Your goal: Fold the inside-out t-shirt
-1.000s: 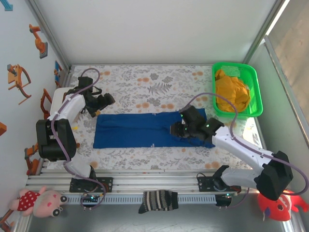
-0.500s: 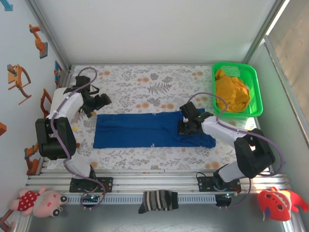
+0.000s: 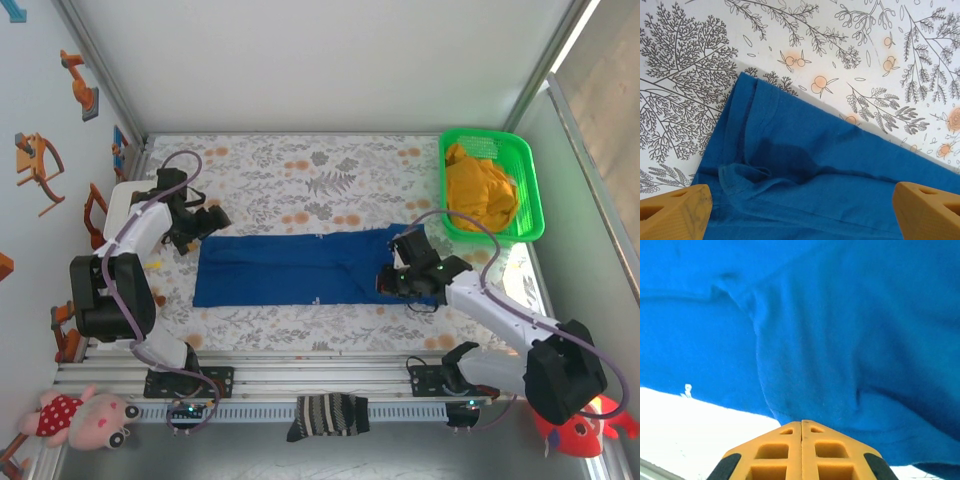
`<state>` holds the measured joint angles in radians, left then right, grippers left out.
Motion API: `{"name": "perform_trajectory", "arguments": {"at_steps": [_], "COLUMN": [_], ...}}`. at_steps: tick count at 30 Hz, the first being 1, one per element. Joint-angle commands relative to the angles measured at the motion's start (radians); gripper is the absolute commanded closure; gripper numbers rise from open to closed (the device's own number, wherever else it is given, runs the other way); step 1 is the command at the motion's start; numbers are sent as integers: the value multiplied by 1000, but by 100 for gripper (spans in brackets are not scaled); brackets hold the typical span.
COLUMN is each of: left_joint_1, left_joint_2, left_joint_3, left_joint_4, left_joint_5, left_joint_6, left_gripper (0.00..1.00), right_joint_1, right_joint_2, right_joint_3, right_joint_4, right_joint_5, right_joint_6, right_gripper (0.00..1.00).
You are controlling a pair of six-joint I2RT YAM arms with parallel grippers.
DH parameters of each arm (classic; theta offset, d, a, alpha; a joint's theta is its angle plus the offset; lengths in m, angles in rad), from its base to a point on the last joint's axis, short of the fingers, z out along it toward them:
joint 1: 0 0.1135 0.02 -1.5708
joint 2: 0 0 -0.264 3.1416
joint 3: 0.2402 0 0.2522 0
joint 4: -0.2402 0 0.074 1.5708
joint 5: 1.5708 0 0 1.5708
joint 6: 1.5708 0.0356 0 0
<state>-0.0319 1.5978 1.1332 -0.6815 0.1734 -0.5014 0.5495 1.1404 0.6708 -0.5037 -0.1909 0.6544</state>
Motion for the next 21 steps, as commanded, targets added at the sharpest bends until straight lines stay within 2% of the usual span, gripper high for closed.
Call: {"name": "perform_trajectory", "arguments": {"at_steps": [1,6,10,14,18,21], "left_joint_1": [1,1,1,3,1,2], "left_joint_2": [-28,-35,-34,-29,-31,-46], "left_joint_3": [23,23,27,34,35,30], "left_joint_4": [-39,-43,-42,-35,-34,-42], "left_joint_5": [-19,-17,-14,0,6,-4], "left_joint_6": [19,24,27,22,17,12], "left_gripper": [7,6,6,6,5,5], "right_joint_1": [-45,-121,-123,-123,-123,-122], "right_joint_2": [3,36,14,-71,-145,-122], "right_joint_3": [46,-45,-140,-236,-190,-105], "right_joint_4": [-64,-19,1,2,-32,-18], "right_joint_5": [135,158,75,21,27,-15], "right_joint_6": [-26,-12,43,105,85,58], "right_gripper": [100,100,100,100,100,100]}}
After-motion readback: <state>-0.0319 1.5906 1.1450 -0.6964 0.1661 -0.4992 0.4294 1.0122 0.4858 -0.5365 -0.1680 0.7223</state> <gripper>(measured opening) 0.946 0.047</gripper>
